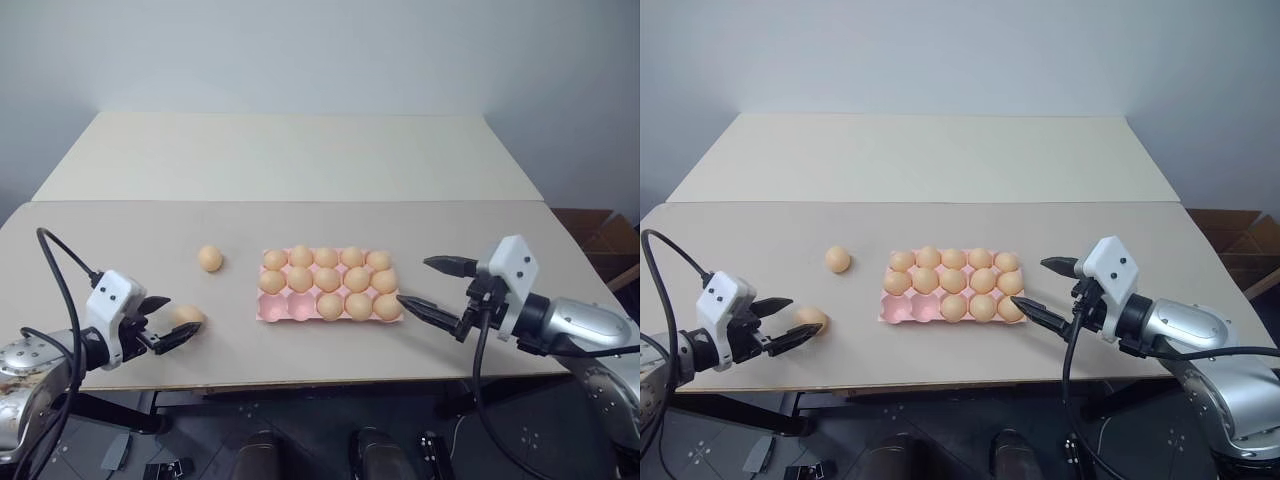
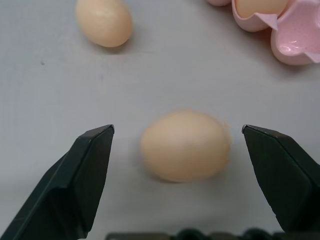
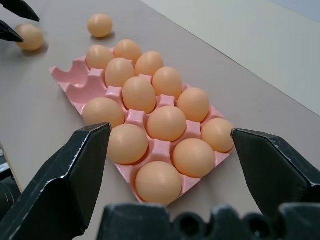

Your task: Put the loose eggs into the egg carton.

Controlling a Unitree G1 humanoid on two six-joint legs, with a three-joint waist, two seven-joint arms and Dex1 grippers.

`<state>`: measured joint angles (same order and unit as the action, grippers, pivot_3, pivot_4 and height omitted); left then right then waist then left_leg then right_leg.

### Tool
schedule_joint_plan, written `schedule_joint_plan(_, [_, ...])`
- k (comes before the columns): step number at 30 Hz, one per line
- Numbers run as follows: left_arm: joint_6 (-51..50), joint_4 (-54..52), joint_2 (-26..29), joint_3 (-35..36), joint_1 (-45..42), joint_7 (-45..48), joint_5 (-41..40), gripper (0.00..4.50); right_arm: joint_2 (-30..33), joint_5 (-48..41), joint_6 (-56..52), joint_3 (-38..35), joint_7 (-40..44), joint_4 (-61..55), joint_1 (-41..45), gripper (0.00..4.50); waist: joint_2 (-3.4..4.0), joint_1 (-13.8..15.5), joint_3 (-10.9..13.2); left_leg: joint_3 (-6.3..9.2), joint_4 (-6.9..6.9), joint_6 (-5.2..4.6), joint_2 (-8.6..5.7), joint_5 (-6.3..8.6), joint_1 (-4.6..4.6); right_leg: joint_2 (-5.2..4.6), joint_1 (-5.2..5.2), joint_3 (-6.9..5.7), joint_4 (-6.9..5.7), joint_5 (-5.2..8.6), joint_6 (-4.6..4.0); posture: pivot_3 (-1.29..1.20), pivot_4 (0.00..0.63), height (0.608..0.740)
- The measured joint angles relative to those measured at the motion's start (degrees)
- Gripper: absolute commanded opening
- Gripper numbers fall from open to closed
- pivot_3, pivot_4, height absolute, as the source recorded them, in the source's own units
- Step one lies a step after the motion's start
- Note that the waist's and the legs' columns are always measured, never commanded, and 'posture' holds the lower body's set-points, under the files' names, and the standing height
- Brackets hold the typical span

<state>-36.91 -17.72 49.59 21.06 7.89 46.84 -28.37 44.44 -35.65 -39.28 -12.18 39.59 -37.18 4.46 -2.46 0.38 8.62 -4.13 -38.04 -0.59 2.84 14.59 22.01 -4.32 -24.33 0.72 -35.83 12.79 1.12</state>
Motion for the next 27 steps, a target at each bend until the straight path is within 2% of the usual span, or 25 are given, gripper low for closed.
schedule_joint_plan(12, [-0.9,0.1,0.1,-2.2,-0.5,-0.4,0.9,4.49,-0.1,-1.6,0.0,0.0,-1.0,-0.8,-0.5,4.50,0.00,0.0,0.0,0.01,0.00,0.00,0.00,0.00,-0.01,0.00,0.01,0.00,-0.02,-0.01,0.00,0.00,0.150,0.740])
schedule_joint_plan(15, [-2.2,0.8,0.0,-2.6,-1.3,-1.5,1.3,3.84,-0.1,-1.7,0.0,0.0,-1.1,-0.8,-0.4,4.50,0.00,0.0,0.0,0.01,0.00,0.00,-0.01,0.00,-0.01,0.00,0.01,0.00,-0.02,-0.01,0.01,0.00,0.150,0.740])
schedule_joint_plan(22, [-1.9,1.0,-0.2,-3.3,-1.1,-0.7,1.4,1.54,-0.1,-1.8,-0.1,0.0,-1.4,-0.8,-0.1,4.50,0.01,0.0,0.0,0.01,0.00,0.00,0.00,0.00,-0.03,0.00,0.01,0.01,-0.02,0.00,0.00,0.00,0.150,0.740])
schedule_joint_plan(27, [-0.2,1.5,-0.2,-3.3,-1.2,-0.6,2.6,1.54,-0.2,-1.8,-0.1,0.0,-1.7,-0.9,0.0,4.50,0.02,0.0,0.0,0.00,0.00,0.00,0.00,0.00,-0.05,0.00,0.02,0.01,-0.05,-0.01,0.00,0.00,0.150,0.740])
